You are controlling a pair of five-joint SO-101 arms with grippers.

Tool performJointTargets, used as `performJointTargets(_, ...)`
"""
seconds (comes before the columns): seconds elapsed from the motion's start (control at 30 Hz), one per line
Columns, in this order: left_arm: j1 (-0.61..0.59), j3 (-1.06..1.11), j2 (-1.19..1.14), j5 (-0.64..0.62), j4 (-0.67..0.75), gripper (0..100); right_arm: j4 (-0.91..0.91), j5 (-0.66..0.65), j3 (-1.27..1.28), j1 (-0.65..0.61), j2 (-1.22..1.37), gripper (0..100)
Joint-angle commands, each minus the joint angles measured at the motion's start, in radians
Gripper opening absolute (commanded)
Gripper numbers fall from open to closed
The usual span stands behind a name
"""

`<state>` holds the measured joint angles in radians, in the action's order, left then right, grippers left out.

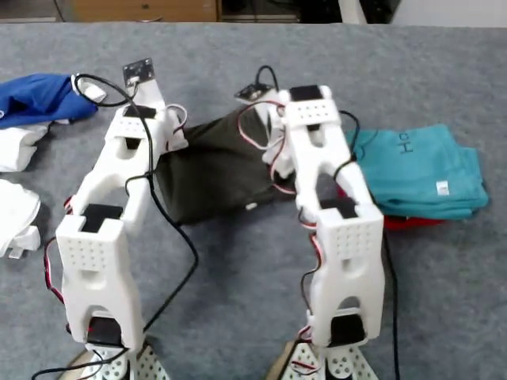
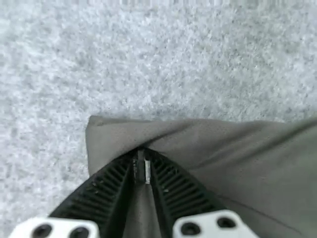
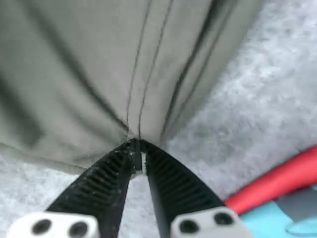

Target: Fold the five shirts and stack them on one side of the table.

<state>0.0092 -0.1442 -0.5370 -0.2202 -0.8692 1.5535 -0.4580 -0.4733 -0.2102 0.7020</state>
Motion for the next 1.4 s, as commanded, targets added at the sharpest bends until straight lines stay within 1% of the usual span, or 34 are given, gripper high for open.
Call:
performJointTargets(0.0,-0.035,-0.141,0.019,0.000,-0.103,2,0.112,0.009,-0.142,0.016,-0.041,0.5)
performJointTargets(0.13,-0.040,-0.331,0.019,0.006,-0.296,2,0.232,0.012,-0.289,0.016,-0.101,0.5)
performJointTargets(0.23,-0.040,-0.462,0.019,0.009,-0.416,2,0.235,0.060,-0.302,0.018,-0.174,0.5)
performJointTargets(0.37,-0.035,-0.566,0.010,0.115,-0.529,2,0.233,0.081,-0.216,0.012,-0.282,0.5)
performJointTargets(0.43,-0.038,-0.560,0.008,0.150,-0.548,2,0.230,0.081,-0.150,0.005,-0.320,0.5)
performJointTargets(0.57,-0.063,-0.511,-0.035,0.193,-0.529,3,0.232,0.081,0.036,-0.008,-0.398,0.5)
performJointTargets(0.73,-0.143,-0.511,-0.070,0.219,-0.560,15,0.232,0.074,0.282,0.013,-0.578,0.4)
performJointTargets(0.8,-0.166,-0.511,-0.068,0.221,-0.580,18,0.232,0.074,0.364,0.018,-0.676,0.4)
performJointTargets(0.87,-0.170,-0.508,-0.064,0.245,-0.609,18,0.229,0.074,0.435,0.018,-0.774,0.5)
performJointTargets(0.93,-0.161,-0.503,-0.058,0.287,-0.672,16,0.224,0.074,0.489,0.012,-0.851,0.5)
performJointTargets(1.07,-0.169,-0.503,-0.047,0.302,-0.752,10,0.114,0.084,0.591,0.013,-0.935,0.6)
performJointTargets(1.13,-0.180,-0.502,-0.035,0.302,-0.781,10,0.084,0.144,0.634,0.008,-0.934,3.0)
performJointTargets(1.2,-0.190,-0.499,-0.024,0.304,-0.807,12,0.064,0.299,0.654,-0.022,-0.911,9.7)
performJointTargets(1.3,-0.204,-0.454,0.005,0.304,-0.809,14,0.044,0.548,0.656,-0.062,-0.848,23.9)
performJointTargets(1.37,-0.212,-0.405,0.041,0.304,-0.801,15,0.008,0.657,0.639,-0.088,-0.792,31.3)
